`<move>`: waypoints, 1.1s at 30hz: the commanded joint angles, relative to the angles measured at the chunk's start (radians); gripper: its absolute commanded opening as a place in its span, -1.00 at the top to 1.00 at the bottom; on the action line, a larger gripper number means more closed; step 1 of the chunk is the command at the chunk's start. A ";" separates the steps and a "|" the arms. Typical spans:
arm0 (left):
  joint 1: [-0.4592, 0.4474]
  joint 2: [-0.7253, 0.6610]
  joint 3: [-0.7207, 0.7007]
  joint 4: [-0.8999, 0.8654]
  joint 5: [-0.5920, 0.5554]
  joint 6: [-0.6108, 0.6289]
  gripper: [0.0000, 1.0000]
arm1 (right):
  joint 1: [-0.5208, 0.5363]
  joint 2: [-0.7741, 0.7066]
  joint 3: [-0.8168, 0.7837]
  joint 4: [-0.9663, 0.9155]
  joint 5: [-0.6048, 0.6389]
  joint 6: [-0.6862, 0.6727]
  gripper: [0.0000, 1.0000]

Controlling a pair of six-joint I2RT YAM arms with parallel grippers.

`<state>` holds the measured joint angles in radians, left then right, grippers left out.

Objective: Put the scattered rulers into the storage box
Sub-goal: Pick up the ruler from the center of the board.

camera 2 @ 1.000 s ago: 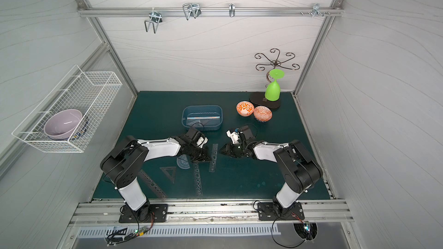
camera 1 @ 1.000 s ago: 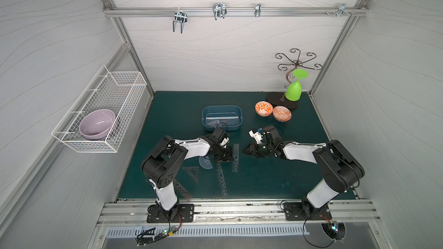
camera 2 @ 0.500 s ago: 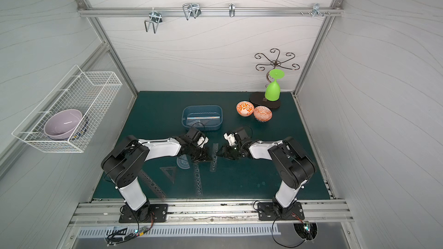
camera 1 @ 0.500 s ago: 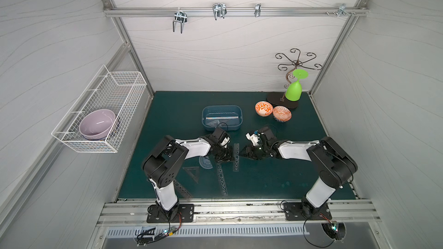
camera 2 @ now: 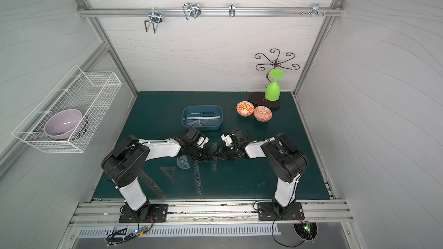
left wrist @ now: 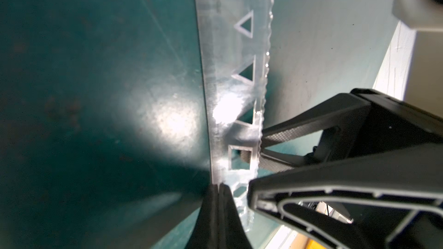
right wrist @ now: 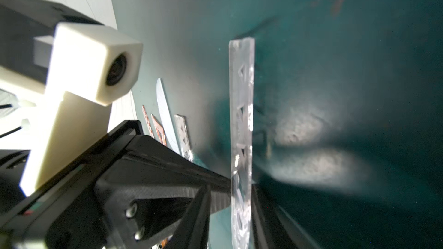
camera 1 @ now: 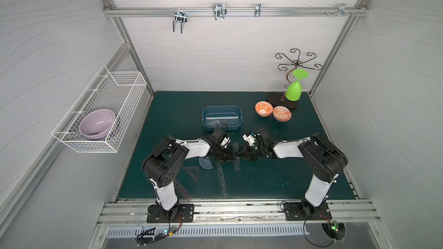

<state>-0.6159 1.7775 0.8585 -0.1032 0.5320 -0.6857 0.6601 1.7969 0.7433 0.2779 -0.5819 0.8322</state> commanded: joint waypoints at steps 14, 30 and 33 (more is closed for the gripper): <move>0.024 -0.066 -0.027 -0.064 -0.048 0.025 0.70 | -0.013 0.069 -0.009 -0.026 0.006 -0.004 1.00; 0.163 -0.335 -0.079 0.273 0.328 -0.136 -0.31 | -0.121 -0.281 0.020 0.190 0.077 0.176 1.00; 0.162 -0.318 -0.078 0.352 0.368 -0.178 -0.31 | -0.116 -0.285 0.056 0.192 0.079 0.186 1.00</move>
<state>-0.4530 1.4425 0.7807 0.1051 0.8101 -0.8093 0.5392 1.5230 0.7692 0.4351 -0.5209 0.9863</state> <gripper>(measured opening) 0.656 0.057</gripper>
